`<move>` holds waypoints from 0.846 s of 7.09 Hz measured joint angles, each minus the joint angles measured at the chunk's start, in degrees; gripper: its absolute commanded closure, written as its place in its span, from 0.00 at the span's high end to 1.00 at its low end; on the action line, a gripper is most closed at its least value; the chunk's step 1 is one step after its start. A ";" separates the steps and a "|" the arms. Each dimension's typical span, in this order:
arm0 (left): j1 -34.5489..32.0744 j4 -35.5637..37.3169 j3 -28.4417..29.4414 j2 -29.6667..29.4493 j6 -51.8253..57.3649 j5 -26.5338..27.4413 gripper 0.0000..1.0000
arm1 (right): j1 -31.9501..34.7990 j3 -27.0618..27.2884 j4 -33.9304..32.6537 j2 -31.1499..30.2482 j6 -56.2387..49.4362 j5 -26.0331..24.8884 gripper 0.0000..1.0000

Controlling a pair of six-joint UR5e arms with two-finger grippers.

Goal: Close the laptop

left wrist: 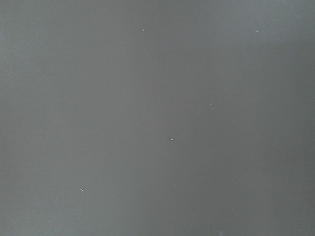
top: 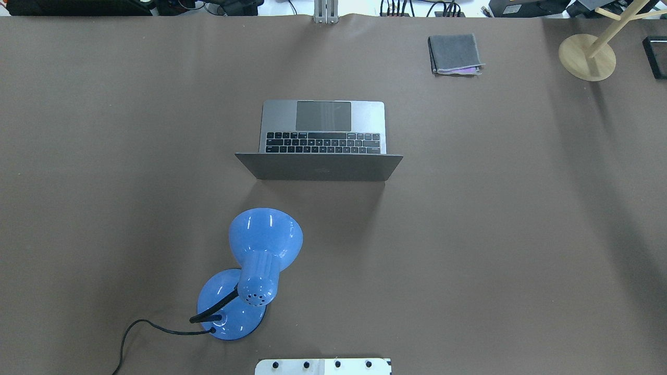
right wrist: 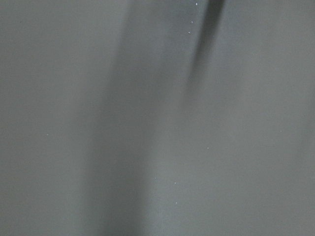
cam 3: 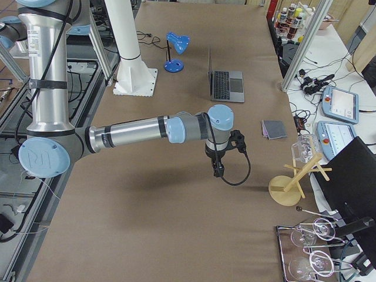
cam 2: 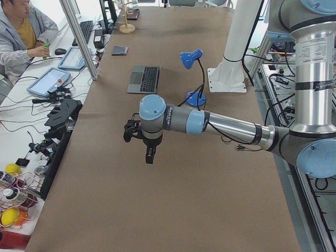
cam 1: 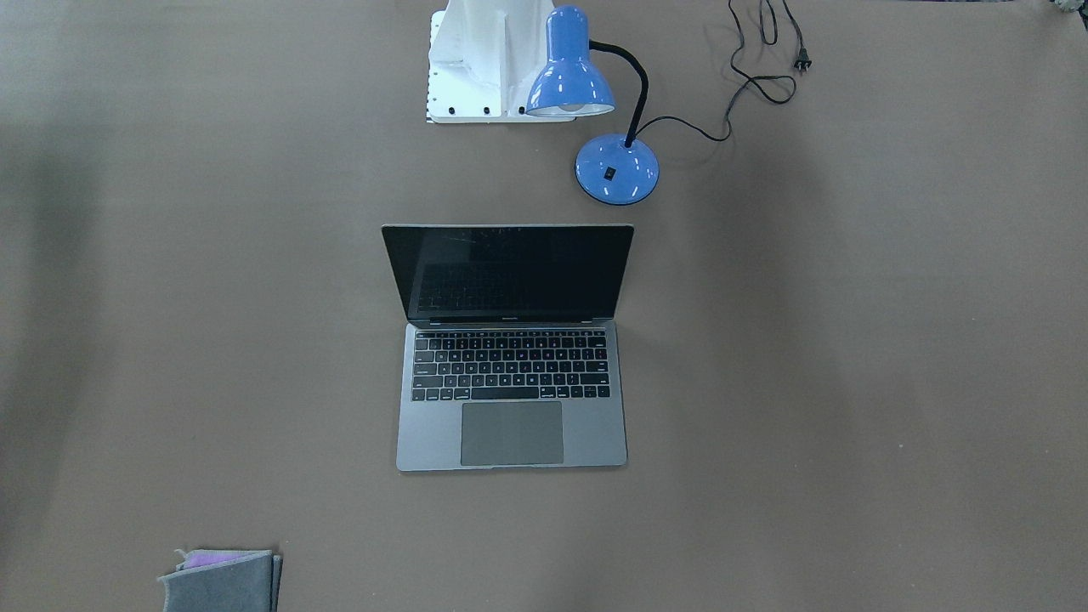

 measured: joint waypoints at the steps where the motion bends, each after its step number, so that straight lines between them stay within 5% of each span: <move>1: 0.00 -0.23 0.04 0.03 -0.03 -0.01 0.97 | 0.00 0.04 0.00 -0.02 0.00 0.05 1.00; 3: 0.00 -0.59 -0.02 0.05 -0.08 -0.14 0.92 | -0.05 0.48 0.00 0.00 0.01 0.18 0.93; 5: 0.33 -0.75 -0.62 -0.14 -0.43 -1.96 0.62 | -0.54 1.70 0.00 0.22 1.51 1.48 0.37; 6: 1.23 -1.35 -1.55 -0.80 -2.96 -4.10 0.31 | -2.14 3.93 0.04 0.65 5.84 3.40 0.08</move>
